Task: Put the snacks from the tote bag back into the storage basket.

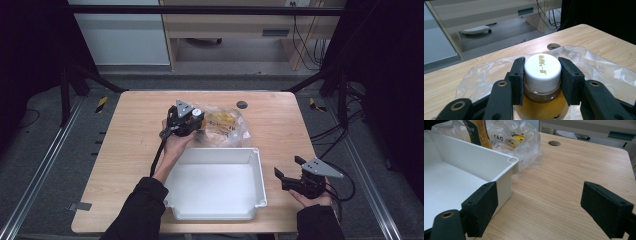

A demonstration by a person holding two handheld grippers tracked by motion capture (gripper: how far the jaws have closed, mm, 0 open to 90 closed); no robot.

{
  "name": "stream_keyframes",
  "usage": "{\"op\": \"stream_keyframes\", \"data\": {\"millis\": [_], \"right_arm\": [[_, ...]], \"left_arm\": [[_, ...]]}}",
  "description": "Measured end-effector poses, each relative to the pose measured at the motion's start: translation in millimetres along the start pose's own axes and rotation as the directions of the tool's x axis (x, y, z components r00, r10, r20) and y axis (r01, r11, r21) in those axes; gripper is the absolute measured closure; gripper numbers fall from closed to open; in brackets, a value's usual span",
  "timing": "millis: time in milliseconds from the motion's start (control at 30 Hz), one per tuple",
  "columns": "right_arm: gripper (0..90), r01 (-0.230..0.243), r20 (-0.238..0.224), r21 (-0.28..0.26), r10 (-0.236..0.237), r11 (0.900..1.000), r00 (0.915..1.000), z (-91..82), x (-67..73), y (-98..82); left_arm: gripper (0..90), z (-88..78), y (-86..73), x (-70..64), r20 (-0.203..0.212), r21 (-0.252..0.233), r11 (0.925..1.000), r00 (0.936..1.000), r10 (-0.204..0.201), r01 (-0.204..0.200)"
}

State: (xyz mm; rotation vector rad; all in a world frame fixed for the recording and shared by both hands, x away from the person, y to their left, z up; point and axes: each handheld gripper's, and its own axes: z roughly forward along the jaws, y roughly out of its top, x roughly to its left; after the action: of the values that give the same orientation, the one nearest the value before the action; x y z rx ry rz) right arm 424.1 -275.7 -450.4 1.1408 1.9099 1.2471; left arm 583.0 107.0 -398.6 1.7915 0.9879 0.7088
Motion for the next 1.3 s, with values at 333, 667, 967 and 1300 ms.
{"op": "stream_keyframes", "data": {"millis": [333, 667, 967, 1300], "right_arm": [[14.5, 0.002, 0.002, -0.002, -0.002, 1.000, 1.0000, -0.1, -0.1, 0.2], [14.6, 0.003, 0.004, -0.004, -0.003, 1.000, 1.0000, -0.2, -0.3, 0.4], [14.6, 0.000, 0.005, -0.003, 0.000, 1.000, 1.0000, -0.5, -0.1, 0.5], [14.7, 0.000, 0.004, -0.005, 0.000, 1.000, 1.0000, -0.8, -0.1, 0.8]], "left_arm": [[59.0, -12.4, 7.1, 9.3, -0.001, -0.013, 0.9996, 0.9997, -0.025, 0.025], [59.0, -29.9, 21.3, 11.3, 0.007, -0.049, 0.9985, 0.9997, -0.024, 0.025], [59.0, -45.8, 36.7, 9.8, 0.015, -0.093, 0.9954, 0.9996, -0.023, 0.024], [59.0, -59.3, 51.6, 8.9, 0.012, -0.121, 0.9926, 0.9999, -0.011, 0.012]]}}
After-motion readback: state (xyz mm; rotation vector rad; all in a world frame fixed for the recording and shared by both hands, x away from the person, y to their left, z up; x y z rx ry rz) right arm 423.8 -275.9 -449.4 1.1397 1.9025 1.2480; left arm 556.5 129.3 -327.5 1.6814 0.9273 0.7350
